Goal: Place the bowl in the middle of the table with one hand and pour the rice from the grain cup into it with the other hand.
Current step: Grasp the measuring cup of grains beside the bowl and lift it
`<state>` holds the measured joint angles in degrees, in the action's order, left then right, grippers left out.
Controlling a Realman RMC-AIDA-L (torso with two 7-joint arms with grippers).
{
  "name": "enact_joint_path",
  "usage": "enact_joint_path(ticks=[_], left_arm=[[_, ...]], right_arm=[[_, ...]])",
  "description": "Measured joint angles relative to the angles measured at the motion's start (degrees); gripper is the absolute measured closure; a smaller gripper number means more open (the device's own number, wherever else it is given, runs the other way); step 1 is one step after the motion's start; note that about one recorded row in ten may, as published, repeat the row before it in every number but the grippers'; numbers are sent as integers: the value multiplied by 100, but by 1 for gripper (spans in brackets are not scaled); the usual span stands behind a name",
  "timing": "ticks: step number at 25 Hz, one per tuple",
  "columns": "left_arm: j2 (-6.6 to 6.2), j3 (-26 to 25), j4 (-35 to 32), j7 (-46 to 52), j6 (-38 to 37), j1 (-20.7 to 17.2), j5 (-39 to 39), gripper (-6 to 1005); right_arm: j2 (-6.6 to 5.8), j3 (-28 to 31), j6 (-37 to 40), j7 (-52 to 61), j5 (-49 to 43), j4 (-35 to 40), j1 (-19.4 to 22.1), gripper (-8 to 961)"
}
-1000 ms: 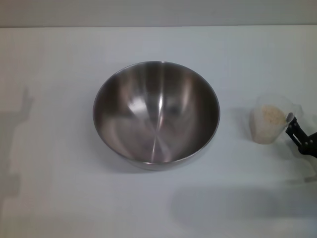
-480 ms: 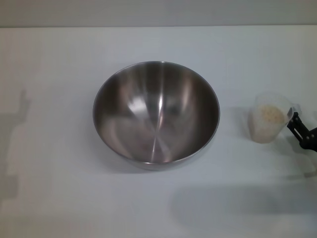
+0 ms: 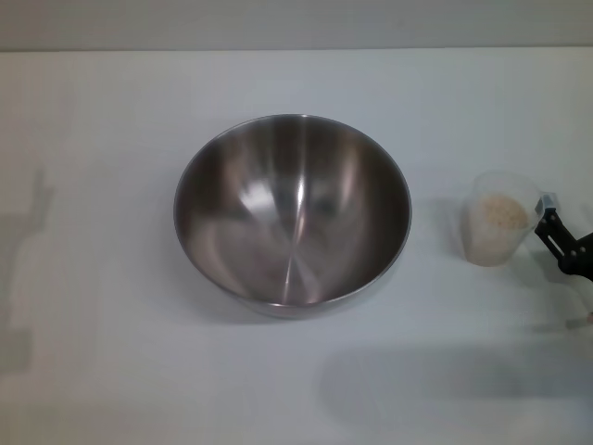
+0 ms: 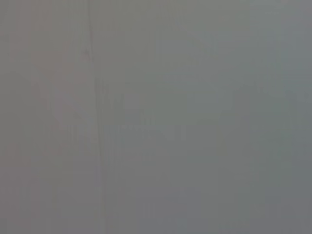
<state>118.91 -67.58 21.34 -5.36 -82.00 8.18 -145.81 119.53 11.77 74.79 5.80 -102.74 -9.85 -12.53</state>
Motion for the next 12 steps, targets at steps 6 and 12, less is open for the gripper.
enact_joint_path(ticks=[6,12], left_arm=[[0,-1,-27,0,0,16,0,186],[0,24,-51,0,0,40,0,186]], right_arm=[[1,-16,15,0,-4,0,-4,148],[15,-34,18,0,-10,1,-4,280]])
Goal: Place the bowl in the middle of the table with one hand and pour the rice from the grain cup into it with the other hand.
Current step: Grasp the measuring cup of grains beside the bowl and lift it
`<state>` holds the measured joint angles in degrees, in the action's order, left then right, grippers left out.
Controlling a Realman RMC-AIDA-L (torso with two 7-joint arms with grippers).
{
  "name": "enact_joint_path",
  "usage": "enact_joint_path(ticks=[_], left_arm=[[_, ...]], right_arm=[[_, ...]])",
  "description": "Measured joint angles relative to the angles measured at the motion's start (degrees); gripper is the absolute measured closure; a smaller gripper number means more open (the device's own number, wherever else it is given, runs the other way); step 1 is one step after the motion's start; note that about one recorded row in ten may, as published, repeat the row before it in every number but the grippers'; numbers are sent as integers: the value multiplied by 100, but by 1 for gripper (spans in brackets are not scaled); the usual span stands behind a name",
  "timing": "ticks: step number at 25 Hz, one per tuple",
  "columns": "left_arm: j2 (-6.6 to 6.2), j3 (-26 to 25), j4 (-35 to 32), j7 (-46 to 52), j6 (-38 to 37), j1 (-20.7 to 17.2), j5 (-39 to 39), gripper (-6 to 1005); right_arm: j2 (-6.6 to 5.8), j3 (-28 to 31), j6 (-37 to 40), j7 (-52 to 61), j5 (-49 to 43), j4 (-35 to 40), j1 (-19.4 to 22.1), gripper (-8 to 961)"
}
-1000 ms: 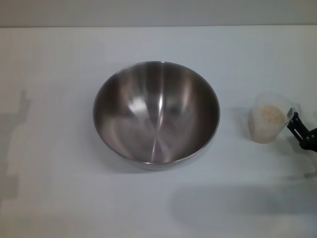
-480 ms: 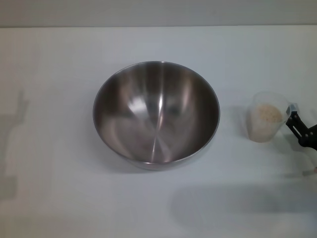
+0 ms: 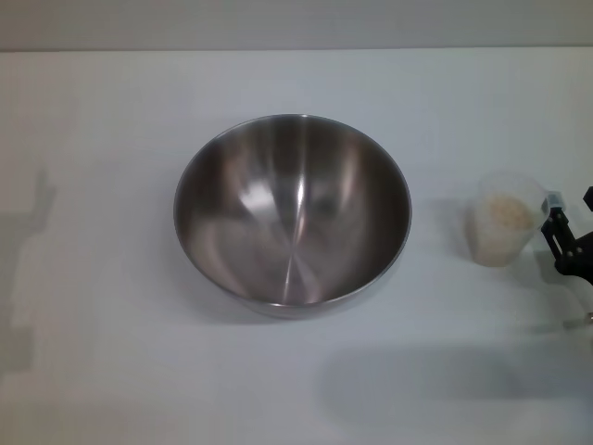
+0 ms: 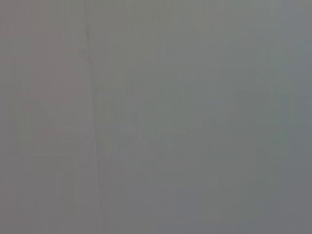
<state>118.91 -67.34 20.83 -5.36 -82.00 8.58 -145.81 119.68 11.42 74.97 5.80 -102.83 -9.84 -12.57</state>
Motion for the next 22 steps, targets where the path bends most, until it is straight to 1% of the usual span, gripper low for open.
enact_joint_path(ticks=[10,16,21,22], left_arm=[[0,29,0,0,9,12,0,186],[2,28,0,0,9,12,0,186],[8,37,-12,0,9,12,0,186],[8,38,-15,0,9,12,0,186]], right_arm=[[12,44,6,-8,3,-46,-17,592],[8,45,17,-9,7,-53,-29,818],[6,44,141,-9,10,-53,-37,937],[5,44,210,-10,10,-53,-37,937]])
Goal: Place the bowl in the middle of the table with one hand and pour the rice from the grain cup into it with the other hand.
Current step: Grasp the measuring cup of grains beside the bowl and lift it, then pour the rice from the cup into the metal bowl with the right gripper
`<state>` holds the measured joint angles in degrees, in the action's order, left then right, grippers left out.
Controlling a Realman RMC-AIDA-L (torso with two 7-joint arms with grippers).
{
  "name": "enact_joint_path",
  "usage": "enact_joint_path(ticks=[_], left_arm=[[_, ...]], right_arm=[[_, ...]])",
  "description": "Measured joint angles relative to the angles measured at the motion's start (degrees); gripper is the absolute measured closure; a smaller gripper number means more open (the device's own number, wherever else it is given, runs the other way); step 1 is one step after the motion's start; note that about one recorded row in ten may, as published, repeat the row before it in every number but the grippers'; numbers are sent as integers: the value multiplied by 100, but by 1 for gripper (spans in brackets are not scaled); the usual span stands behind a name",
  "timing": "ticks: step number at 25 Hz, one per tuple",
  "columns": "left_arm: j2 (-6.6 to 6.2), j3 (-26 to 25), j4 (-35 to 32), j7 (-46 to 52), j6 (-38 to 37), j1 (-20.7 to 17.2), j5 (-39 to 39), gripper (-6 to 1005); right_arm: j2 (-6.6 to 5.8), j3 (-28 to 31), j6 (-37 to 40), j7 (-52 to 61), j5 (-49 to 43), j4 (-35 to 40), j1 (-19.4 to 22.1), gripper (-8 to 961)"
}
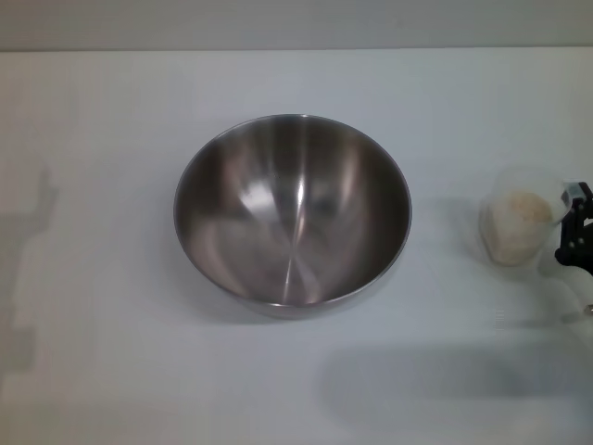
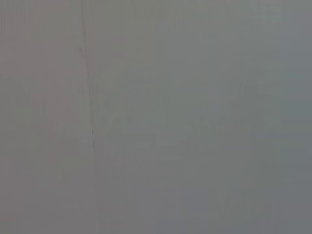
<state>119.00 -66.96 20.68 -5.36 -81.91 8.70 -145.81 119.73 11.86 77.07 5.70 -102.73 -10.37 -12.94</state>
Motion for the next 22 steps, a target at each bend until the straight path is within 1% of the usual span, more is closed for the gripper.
enact_joint_path(ticks=[2,6,7,9,12,15,18,22], left_arm=[[4,4,-5,0,0,0,0,186],[9,21,-26,0,0,-14,0,186],[9,46,-52,0,0,-17,0,186],[10,65,-68,0,0,-18,-1,186],[10,102,-93,0,0,-18,0,186],[10,170,-124,0,0,-35,-1,186],[9,314,-161,0,0,-74,-1,186],[9,509,-266,0,0,-92,0,186]], right_arm=[[-1,0,213,0,0,-1,16,936],[-5,1,910,-1,0,0,38,936],[-9,9,1228,-1,0,0,-24,936],[-13,16,1352,-1,0,1,-92,937],[-20,26,1622,-1,0,18,-384,937],[-21,35,1722,-89,0,29,-711,937],[-14,50,1724,-684,-6,-56,-1082,936],[-11,-30,1654,-2037,-46,-413,-1371,936]])
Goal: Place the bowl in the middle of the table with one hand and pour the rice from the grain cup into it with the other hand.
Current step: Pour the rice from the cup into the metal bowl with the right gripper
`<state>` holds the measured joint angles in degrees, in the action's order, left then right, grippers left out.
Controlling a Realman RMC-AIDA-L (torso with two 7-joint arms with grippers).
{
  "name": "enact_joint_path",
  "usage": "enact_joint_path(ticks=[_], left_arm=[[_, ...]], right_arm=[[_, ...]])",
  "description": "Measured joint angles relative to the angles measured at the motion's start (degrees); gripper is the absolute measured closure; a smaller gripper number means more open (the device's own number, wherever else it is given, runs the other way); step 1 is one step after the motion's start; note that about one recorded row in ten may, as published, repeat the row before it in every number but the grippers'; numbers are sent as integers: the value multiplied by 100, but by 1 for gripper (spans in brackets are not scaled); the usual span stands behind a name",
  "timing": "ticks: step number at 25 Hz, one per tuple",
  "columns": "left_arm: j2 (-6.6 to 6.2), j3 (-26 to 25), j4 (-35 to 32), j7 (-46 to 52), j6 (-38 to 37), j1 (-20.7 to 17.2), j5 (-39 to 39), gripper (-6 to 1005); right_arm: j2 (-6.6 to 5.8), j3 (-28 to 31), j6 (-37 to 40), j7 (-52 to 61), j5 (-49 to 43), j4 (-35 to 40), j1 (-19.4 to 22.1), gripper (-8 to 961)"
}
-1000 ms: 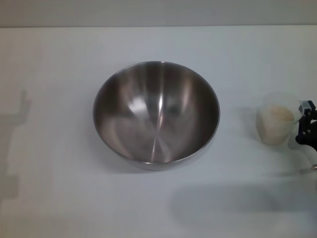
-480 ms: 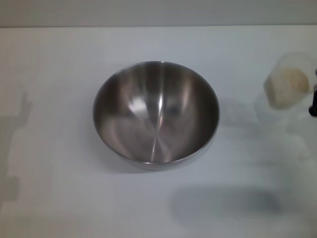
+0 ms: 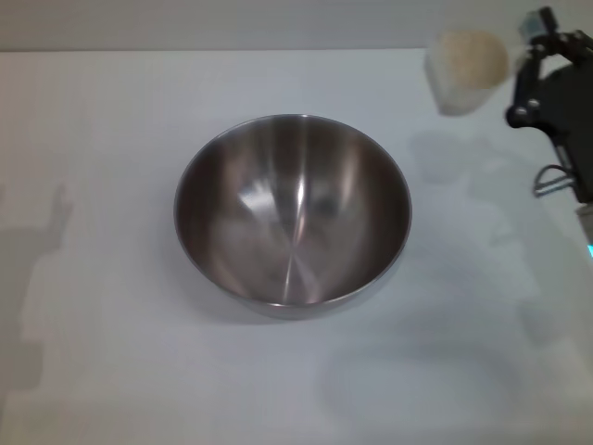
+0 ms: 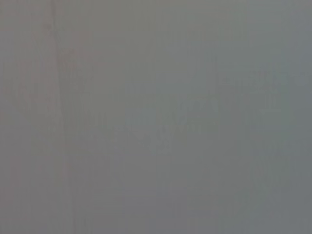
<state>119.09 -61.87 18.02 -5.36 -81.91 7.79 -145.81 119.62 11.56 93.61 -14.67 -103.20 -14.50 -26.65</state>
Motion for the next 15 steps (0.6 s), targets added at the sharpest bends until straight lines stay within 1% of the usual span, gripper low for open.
enact_joint_path(ticks=[4,7,12,14,15], left_arm=[[0,105,-42,0,0,-30,0,186],[0,135,-46,0,4,-41,1,186],[0,140,-41,0,52,-42,0,186],[0,147,-38,0,68,-37,0,186],[0,147,-38,0,68,-37,0,186]], right_arm=[[0,-134,-153,-1249,-83,-299,-159,936],[10,-171,-366,-2264,-303,-479,-191,936],[16,-172,-849,-4319,-460,-902,-198,937],[24,-173,-996,-5344,-636,-1072,-200,937],[24,-173,-996,-5344,-636,-1072,-200,937]])
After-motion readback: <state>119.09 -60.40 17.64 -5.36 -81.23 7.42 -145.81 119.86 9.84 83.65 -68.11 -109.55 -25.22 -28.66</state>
